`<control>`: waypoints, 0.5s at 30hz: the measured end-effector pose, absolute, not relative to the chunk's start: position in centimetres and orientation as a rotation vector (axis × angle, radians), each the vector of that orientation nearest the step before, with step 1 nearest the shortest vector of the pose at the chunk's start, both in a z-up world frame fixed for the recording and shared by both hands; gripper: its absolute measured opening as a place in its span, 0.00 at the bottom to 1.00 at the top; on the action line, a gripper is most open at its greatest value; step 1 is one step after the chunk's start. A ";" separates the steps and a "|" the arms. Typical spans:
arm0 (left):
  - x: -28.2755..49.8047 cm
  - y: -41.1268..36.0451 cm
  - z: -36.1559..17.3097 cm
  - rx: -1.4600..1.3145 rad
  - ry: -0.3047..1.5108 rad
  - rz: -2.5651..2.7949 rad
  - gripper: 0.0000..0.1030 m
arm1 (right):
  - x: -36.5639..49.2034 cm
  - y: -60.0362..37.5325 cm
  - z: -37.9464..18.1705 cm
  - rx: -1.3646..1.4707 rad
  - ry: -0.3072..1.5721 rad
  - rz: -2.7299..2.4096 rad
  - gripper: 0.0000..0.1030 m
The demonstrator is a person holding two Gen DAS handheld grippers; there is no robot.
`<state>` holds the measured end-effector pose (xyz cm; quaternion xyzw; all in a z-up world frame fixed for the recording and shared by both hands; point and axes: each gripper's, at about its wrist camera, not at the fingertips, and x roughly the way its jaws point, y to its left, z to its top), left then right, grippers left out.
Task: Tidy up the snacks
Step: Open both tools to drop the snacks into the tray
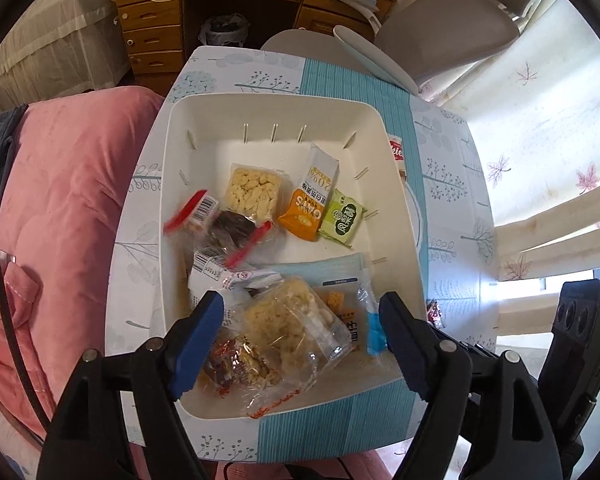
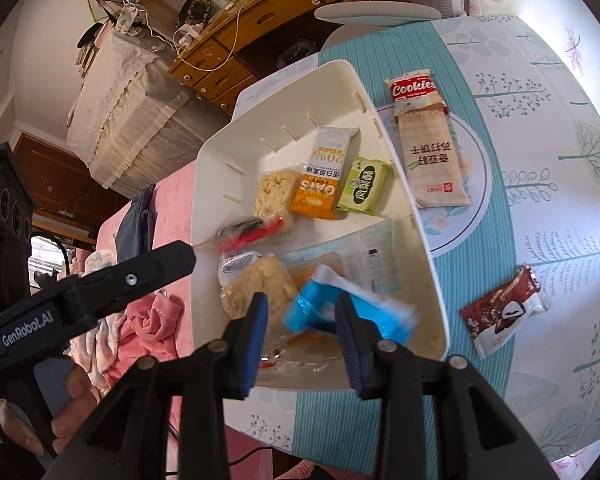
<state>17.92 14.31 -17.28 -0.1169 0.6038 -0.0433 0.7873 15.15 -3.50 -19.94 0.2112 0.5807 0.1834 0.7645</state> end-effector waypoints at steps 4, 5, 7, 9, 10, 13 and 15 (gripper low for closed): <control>17.2 14.1 -16.5 -0.280 1.249 -0.113 0.77 | 15.3 -4.4 -19.7 0.461 1.258 0.391 0.41; 16.9 14.0 -16.4 -0.297 1.233 -0.122 0.77 | 15.4 -4.6 -19.7 0.461 1.257 0.391 0.42; 16.5 13.7 -16.2 -0.315 1.217 -0.123 0.78 | 15.5 -5.2 -19.8 0.461 1.260 0.392 0.42; 16.0 13.4 -16.1 -0.330 1.204 -0.121 0.78 | 15.7 -5.8 -19.7 0.458 1.258 0.400 0.43; 15.6 13.2 -16.1 -0.338 1.195 -0.117 0.78 | 15.9 -6.0 -19.6 0.456 1.255 0.404 0.45; 15.0 12.3 -16.0 -0.352 1.185 -0.097 0.78 | 16.2 -6.9 -19.6 0.445 1.244 0.421 0.51; 14.5 11.7 -16.1 -0.366 1.178 -0.074 0.78 | 16.4 -7.7 -19.8 0.443 1.245 0.439 0.51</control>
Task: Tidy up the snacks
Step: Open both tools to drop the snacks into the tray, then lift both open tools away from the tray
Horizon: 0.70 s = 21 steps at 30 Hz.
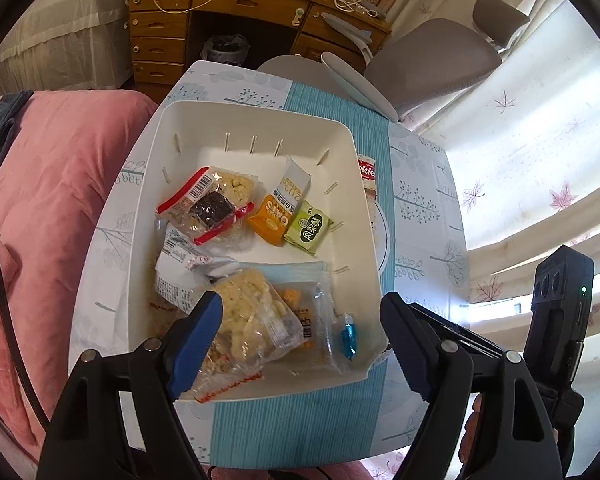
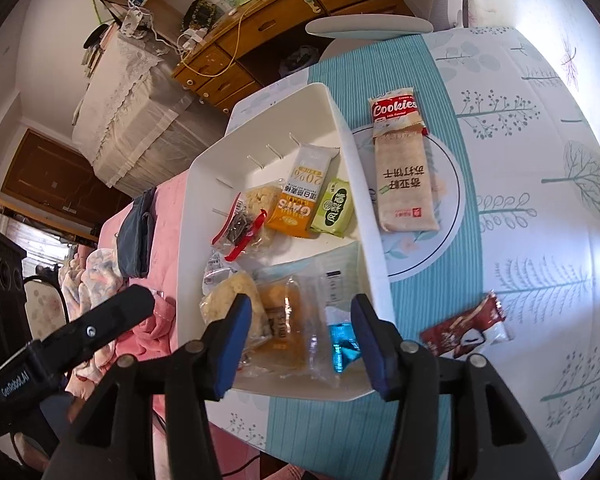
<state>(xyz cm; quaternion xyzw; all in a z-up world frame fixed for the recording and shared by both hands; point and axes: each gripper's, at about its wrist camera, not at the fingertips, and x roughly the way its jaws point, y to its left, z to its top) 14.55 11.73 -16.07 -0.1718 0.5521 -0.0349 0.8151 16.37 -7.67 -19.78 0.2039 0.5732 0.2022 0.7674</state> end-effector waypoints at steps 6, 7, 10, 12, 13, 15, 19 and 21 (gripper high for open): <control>12.6 8.9 -15.8 -0.409 1.154 0.005 0.78 | 16.2 -10.6 -20.3 0.407 1.282 0.512 0.51; 12.1 8.4 -15.6 -0.418 1.142 0.023 0.78 | 16.3 -11.2 -20.3 0.394 1.289 0.525 0.51; 10.7 6.9 -15.4 -0.456 1.115 0.068 0.78 | 16.3 -12.9 -20.4 0.357 1.296 0.557 0.51; 9.8 5.8 -15.3 -0.471 1.099 0.097 0.78 | 16.4 -14.2 -20.3 0.332 1.293 0.584 0.51; 9.3 5.2 -15.3 -0.478 1.093 0.111 0.78 | 16.4 -14.7 -20.3 0.322 1.293 0.594 0.52; 8.5 4.0 -15.3 -0.493 1.089 0.138 0.78 | 16.5 -15.5 -20.3 0.297 1.297 0.615 0.52; 6.7 1.6 -15.0 -0.511 1.085 0.174 0.78 | 16.5 -17.0 -20.1 0.241 1.299 0.658 0.55; 5.9 0.5 -14.9 -0.516 1.085 0.184 0.78 | 16.4 -17.6 -20.0 0.219 1.295 0.676 0.56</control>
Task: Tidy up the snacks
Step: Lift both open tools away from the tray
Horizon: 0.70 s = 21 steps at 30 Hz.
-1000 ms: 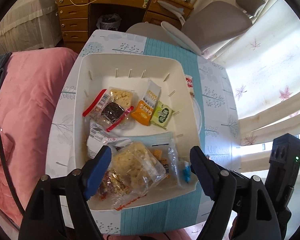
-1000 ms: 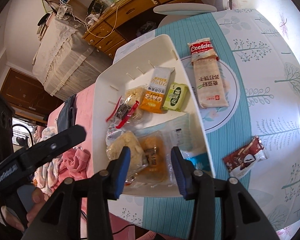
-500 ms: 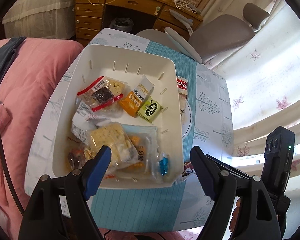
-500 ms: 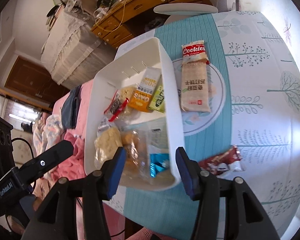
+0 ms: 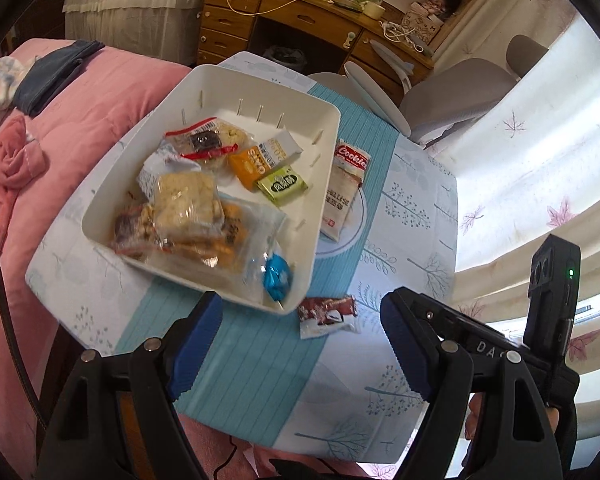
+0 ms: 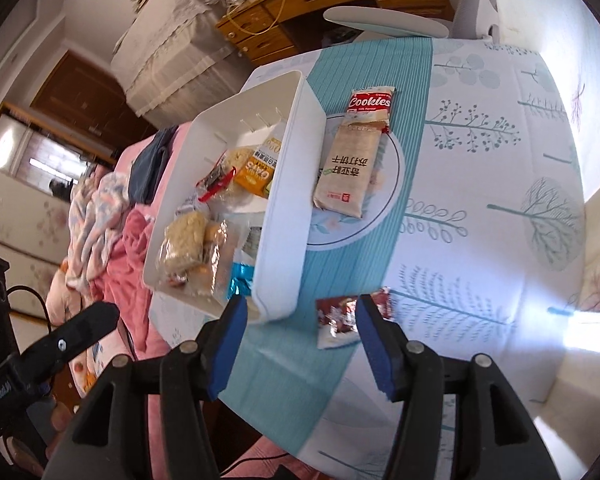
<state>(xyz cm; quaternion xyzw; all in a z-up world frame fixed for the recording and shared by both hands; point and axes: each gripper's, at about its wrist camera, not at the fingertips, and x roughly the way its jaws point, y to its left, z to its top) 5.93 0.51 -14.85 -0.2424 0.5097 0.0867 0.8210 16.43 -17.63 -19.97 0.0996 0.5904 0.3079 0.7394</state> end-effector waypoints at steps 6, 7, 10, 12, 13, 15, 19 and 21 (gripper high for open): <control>3.9 -2.6 -15.3 -0.528 1.101 0.199 0.78 | 15.7 -19.0 -19.9 0.160 1.275 0.711 0.59; 3.7 -2.9 -15.4 -0.524 1.103 0.200 0.78 | 15.6 -19.3 -19.9 0.154 1.269 0.718 0.59; 3.2 -4.0 -16.2 -0.524 1.119 0.189 0.78 | 15.1 -19.8 -20.0 0.131 1.246 0.732 0.59; 3.0 -4.7 -16.9 -0.531 1.131 0.178 0.78 | 14.8 -20.2 -20.3 0.102 1.225 0.725 0.59; 2.9 -5.0 -17.5 -0.532 1.135 0.173 0.78 | 14.7 -20.4 -20.4 0.097 1.218 0.723 0.59; 2.8 -5.4 -18.2 -0.534 1.144 0.173 0.78 | 14.5 -20.9 -20.7 0.090 1.203 0.722 0.59; 2.5 -5.9 -20.0 -0.552 1.145 0.170 0.78 | 14.0 -21.6 -21.5 0.053 1.171 0.714 0.59; 2.3 -6.2 -21.1 -0.563 1.135 0.168 0.78 | 13.8 -21.9 -21.9 0.034 1.152 0.715 0.59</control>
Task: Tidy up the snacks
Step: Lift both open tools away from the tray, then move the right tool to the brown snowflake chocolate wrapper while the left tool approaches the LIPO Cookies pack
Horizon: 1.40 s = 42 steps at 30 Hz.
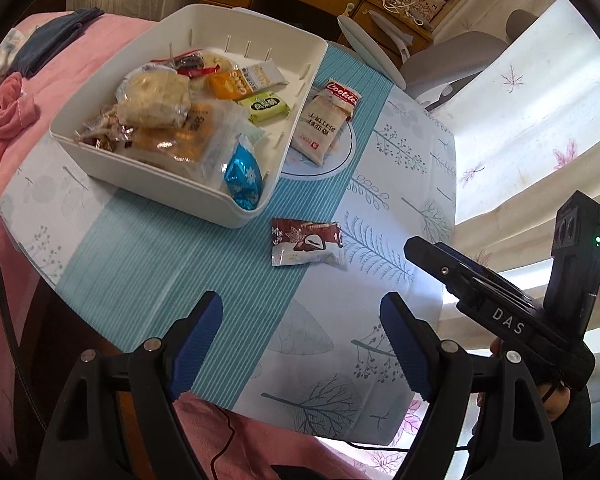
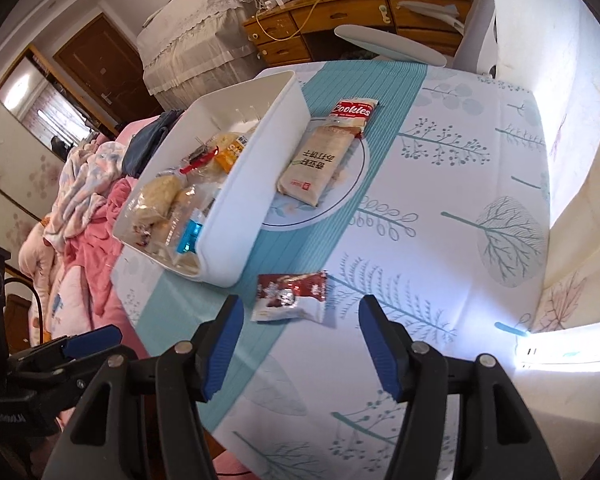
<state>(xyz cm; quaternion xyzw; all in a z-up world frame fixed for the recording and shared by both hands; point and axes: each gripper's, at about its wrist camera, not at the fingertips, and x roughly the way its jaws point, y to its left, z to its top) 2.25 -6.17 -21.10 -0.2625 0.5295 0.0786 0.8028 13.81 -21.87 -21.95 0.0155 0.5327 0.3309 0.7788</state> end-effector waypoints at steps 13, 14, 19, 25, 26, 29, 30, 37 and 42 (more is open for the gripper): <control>1.7 -6.3 -24.7 -0.608 1.051 0.189 0.78 | 12.6 -21.5 -24.9 -0.010 1.105 0.724 0.59; 1.7 -6.3 -24.9 -0.598 1.042 0.197 0.78 | 12.6 -21.4 -25.0 -0.016 1.104 0.726 0.59; 1.7 -6.4 -25.4 -0.558 1.020 0.209 0.78 | 12.5 -20.4 -25.2 -0.060 1.091 0.740 0.59; 1.7 -6.8 -26.2 -0.511 1.013 0.196 0.88 | 12.4 -19.7 -25.3 -0.114 1.081 0.740 0.59; 1.7 -6.9 -26.4 -0.503 1.012 0.195 0.88 | 12.5 -19.6 -25.4 -0.122 1.087 0.735 0.61; 1.8 -7.3 -26.7 -0.482 1.001 0.192 0.88 | 12.5 -19.4 -25.7 -0.144 1.095 0.719 0.68; 1.9 -7.4 -26.8 -0.471 0.996 0.189 0.88 | 12.5 -19.4 -25.7 -0.153 1.092 0.715 0.69; 2.5 -7.6 -26.1 -0.436 0.990 0.168 0.88 | 12.8 -18.7 -25.9 -0.250 1.055 0.717 0.70; 3.1 -6.9 -24.3 -0.416 1.031 0.133 0.88 | 13.2 -18.2 -26.3 -0.323 1.025 0.754 0.70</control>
